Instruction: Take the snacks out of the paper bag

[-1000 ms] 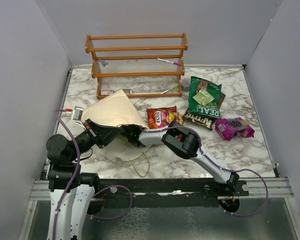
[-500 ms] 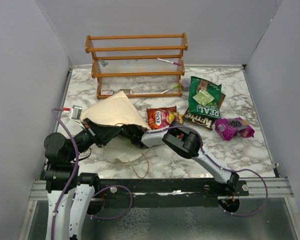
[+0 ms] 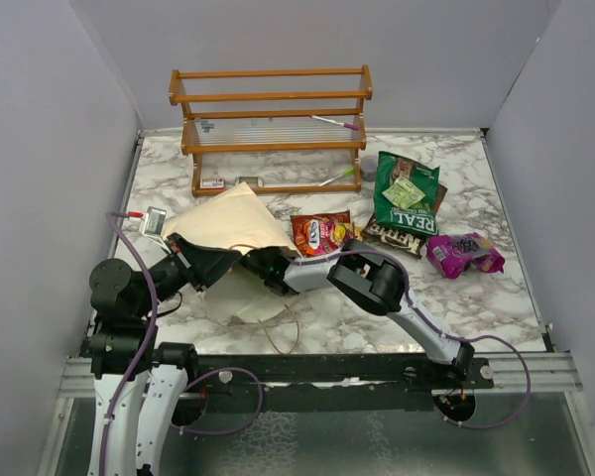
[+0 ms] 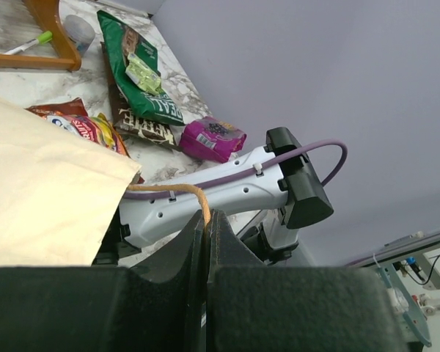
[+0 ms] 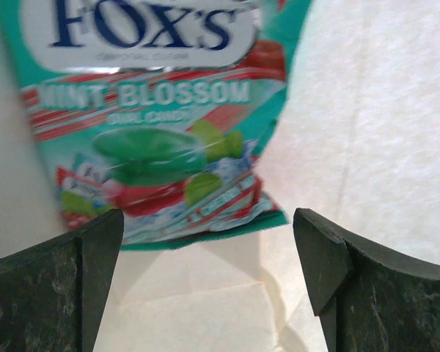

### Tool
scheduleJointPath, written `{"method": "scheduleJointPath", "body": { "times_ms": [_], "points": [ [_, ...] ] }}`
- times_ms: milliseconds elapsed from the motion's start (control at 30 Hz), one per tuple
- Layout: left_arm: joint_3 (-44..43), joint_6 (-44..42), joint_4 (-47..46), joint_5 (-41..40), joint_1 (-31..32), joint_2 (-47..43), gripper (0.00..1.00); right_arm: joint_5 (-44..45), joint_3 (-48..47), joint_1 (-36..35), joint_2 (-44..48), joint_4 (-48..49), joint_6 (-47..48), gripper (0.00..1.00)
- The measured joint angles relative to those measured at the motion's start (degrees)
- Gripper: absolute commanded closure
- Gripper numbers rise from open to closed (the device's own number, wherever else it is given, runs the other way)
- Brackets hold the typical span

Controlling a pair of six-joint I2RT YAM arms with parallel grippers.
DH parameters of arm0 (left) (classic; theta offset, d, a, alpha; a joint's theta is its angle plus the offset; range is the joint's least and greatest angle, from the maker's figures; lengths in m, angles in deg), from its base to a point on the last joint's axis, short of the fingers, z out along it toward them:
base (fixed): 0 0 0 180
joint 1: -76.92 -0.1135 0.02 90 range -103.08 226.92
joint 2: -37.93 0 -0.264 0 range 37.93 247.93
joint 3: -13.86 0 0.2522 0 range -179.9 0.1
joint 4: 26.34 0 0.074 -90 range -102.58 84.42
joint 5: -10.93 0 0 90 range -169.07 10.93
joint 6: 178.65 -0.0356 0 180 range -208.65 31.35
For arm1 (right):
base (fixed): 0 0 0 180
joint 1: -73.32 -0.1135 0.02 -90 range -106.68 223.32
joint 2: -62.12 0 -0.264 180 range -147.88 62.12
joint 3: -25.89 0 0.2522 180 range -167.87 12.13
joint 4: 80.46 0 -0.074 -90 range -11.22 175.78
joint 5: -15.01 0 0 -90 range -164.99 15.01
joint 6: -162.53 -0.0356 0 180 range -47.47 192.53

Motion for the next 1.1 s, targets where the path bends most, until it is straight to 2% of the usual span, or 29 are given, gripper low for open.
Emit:
{"method": "scheduleJointPath", "body": {
  "times_ms": [200, 400, 500, 633, 700, 767, 867, 933, 1000, 1067, 1100],
  "points": [
    [0.00, -0.24, 0.24, 0.02, 0.39, 0.00, 1.00, 0.11, -7.48, 0.15, -0.76, -5.42, 1.44, 0.00],
    [-0.11, -1.03, 1.33, 0.00, 0.42, -0.07, 1.00, 0.33, -19.61, 1.51, -5.46, -15.43, 2.69, 0.01],
    [-0.44, -1.38, 2.19, -0.02, 0.42, -0.17, 1.00, 0.46, -20.61, 2.78, -6.86, -18.29, 5.22, 0.15],
    [-0.44, -1.49, 3.08, -0.02, 0.42, -0.39, 1.00, -0.68, -22.08, 4.02, -9.31, -22.38, 8.07, 0.55],
    [-0.59, -1.55, 3.65, -0.07, 0.44, -0.44, 1.00, -1.68, -22.08, 4.57, -9.75, -23.80, 8.79, 0.70],
    [-0.90, -1.73, 4.31, -0.70, 0.44, -0.44, 1.00, -2.27, -22.05, 4.90, -9.73, -24.83, 8.20, 0.79],
    [-1.77, -1.99, 5.55, -2.45, 0.44, -0.44, 1.00, -2.69, -18.53, 4.90, -8.28, -23.74, 6.27, 0.86],
    [-2.40, -2.32, 6.80, -4.22, 0.44, -0.37, 1.00, -2.54, -12.57, 4.72, -5.42, -22.77, 4.50, 0.86],
    [-2.69, -2.47, 7.41, -6.23, 0.44, -0.28, 1.00, -1.95, -6.95, 4.52, -2.40, -21.44, 2.10, 0.80],
    [-2.80, -2.51, 7.72, -8.20, 0.44, 0.11, 1.00, -0.76, -2.08, 3.96, 1.03, -20.11, -1.27, 0.64],
    [-2.80, -2.45, 7.63, -8.92, 0.44, 0.52, 1.00, -0.31, -0.35, 3.74, 2.40, -19.58, -2.60, 0.53]
  ]
}}
